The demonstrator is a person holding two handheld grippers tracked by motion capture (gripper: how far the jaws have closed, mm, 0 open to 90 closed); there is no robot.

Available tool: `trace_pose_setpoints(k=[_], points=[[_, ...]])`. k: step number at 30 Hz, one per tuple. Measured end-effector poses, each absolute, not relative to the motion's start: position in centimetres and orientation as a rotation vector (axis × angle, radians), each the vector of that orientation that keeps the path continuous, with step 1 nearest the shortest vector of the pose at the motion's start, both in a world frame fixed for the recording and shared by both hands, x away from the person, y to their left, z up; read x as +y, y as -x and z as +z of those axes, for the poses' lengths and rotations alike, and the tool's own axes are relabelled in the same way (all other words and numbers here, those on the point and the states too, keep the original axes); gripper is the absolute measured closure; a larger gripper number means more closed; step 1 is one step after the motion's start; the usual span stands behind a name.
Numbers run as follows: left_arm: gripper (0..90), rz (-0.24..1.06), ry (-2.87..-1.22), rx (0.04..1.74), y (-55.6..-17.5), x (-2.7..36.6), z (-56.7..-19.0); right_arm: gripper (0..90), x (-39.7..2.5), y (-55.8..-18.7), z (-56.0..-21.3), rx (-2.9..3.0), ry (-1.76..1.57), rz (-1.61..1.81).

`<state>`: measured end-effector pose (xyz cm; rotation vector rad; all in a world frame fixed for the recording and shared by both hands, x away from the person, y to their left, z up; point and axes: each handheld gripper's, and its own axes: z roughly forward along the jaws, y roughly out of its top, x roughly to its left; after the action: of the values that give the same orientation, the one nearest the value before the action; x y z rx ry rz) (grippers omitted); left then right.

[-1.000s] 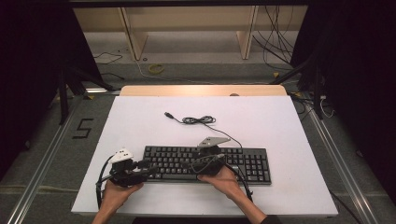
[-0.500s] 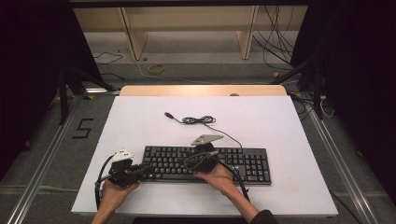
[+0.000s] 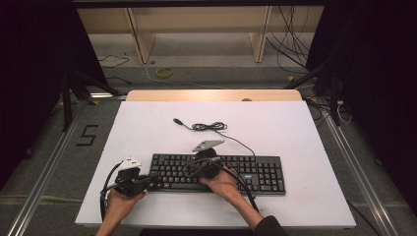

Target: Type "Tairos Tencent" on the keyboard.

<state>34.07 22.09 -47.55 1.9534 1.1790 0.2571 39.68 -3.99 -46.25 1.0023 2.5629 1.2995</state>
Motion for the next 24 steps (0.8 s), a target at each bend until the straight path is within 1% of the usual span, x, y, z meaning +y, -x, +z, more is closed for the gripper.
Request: trace_pose_setpoints(k=[2, 24], points=[[88.9, 0.254, -1.950, 1.188, -34.1, 22.1, -47.6, 90.0, -3.8, -39.9, -46.4, 2.566, -1.002, 1.287], [89.0, 0.239, -1.978, 1.198, -34.4, 22.0, -47.9, 90.0, -2.6, -40.5, -47.4, 2.589, -1.028, 1.227]])
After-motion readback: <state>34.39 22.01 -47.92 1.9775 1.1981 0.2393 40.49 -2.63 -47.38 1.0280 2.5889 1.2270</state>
